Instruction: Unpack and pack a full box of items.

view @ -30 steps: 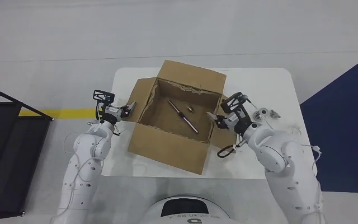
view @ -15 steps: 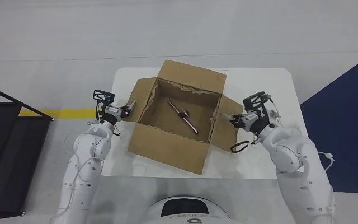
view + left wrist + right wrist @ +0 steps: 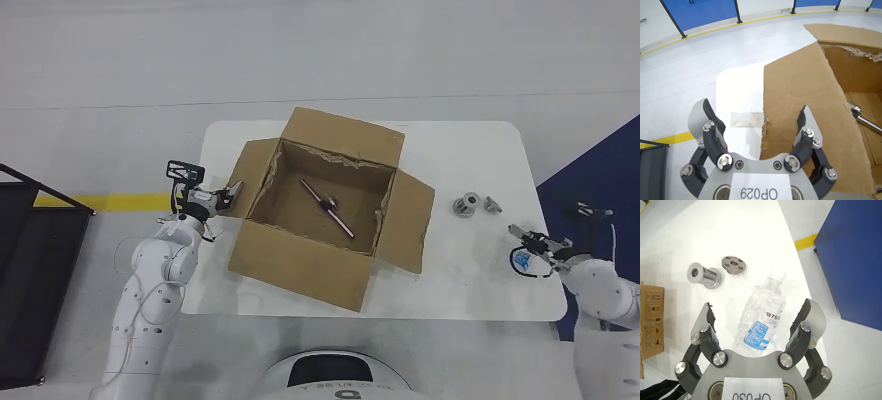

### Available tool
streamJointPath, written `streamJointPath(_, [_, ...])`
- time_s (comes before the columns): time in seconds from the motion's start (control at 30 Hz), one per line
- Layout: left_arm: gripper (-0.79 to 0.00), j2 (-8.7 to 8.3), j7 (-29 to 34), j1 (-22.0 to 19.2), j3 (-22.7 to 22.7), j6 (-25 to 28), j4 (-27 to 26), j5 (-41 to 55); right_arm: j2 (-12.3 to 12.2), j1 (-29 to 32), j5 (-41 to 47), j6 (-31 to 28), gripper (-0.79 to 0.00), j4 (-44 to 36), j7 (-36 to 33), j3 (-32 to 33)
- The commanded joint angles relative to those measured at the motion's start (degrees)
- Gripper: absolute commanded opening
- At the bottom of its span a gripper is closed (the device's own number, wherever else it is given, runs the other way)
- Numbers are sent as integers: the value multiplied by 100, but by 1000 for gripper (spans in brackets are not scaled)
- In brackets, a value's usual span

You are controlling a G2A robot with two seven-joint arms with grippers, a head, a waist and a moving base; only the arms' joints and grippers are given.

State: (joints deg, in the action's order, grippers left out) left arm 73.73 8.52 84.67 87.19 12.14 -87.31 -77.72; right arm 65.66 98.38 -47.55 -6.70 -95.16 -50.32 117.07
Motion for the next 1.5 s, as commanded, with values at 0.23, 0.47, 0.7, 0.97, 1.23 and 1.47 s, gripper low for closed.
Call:
streamJointPath(0.23, [0, 0, 0, 0, 0, 0, 0, 0, -91, -801, -685, 624, 0, 1082, -652, -441])
streamJointPath(0.47, [0, 0, 0, 0, 0, 0, 0, 0, -133, -1101, -935, 642, -166, 1351, -861, -686])
streamJointPath(0.7, [0, 0, 0, 0, 0, 0, 0, 0, -159, -1034, -914, 659, -785, 1317, -916, -682])
streamJointPath(0.97, [0, 0, 0, 0, 0, 0, 0, 0, -162, -728, -582, 557, -785, 976, -615, -542])
streamJointPath(1.23, [0, 0, 0, 0, 0, 0, 0, 0, -151, -160, 413, -14, -785, 591, -73, -56])
streamJointPath(1.47, [0, 0, 0, 0, 0, 0, 0, 0, -145, 172, 1061, -362, -785, 253, 270, 232])
